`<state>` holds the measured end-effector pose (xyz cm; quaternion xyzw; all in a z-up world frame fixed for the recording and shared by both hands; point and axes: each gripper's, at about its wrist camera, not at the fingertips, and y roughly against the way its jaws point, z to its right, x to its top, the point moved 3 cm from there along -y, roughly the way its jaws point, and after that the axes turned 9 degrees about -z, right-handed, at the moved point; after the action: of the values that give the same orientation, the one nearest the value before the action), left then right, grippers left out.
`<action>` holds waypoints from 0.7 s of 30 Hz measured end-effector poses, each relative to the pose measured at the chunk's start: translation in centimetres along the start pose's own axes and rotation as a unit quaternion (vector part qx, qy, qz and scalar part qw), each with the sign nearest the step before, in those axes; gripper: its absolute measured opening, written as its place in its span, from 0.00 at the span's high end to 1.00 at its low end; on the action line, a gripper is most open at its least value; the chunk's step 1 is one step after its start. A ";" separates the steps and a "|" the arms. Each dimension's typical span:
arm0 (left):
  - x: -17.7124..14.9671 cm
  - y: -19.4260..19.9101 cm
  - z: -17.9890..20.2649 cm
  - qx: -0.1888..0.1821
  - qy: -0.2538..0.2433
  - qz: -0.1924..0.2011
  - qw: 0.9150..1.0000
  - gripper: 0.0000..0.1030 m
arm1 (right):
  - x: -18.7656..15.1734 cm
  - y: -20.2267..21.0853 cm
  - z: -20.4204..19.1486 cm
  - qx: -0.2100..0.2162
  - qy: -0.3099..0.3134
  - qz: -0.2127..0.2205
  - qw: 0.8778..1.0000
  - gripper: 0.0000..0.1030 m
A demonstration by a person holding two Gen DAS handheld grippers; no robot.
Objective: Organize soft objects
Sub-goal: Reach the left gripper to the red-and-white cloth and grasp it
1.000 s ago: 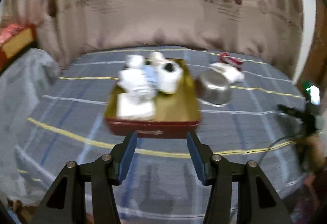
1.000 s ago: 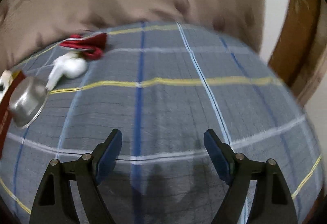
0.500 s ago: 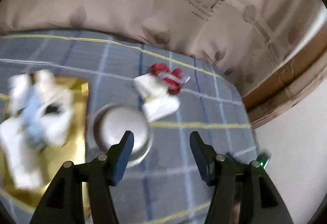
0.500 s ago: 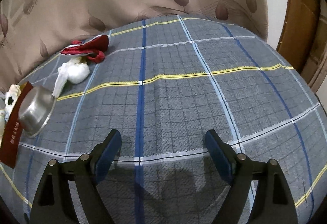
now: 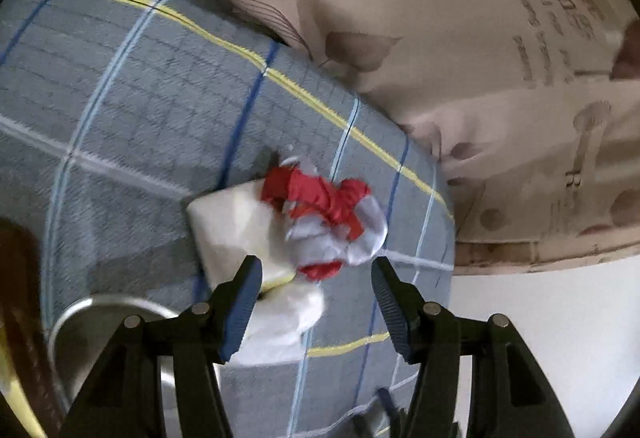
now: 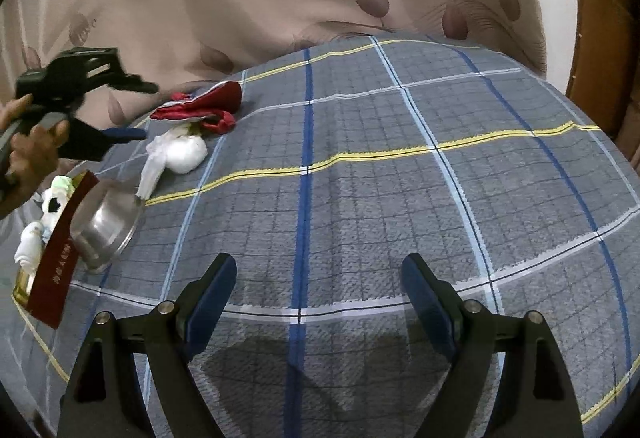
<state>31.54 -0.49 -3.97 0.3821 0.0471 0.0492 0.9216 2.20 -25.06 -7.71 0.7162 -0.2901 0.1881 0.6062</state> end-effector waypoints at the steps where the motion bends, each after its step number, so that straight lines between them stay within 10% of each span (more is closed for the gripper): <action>1: 0.3 -0.2 0.2 0.000 -0.002 0.001 1.000 0.43 | 0.0 0.0 0.0 0.003 0.000 0.000 1.000 0.20; 14: 1.4 -4.1 1.4 0.001 0.005 -0.024 1.000 0.46 | 0.1 0.1 -0.1 0.018 0.001 -0.001 1.000 0.20; 16: 1.5 -4.5 1.5 0.010 0.003 -0.027 1.000 0.59 | 0.1 0.1 0.0 0.019 0.000 -0.001 1.000 0.20; 17: 1.4 -4.7 1.5 0.013 0.002 -0.032 0.999 0.89 | 0.1 0.1 0.0 0.020 0.000 -0.001 1.000 0.20; 21: 0.8 -5.2 2.8 0.035 -0.036 -0.022 0.998 0.93 | 0.1 0.0 -0.1 0.020 -0.001 -0.002 1.000 0.20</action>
<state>32.94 -6.02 -5.72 0.4143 0.0238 0.0130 0.9097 2.24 -25.02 -7.65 0.7286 -0.2855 0.1923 0.5922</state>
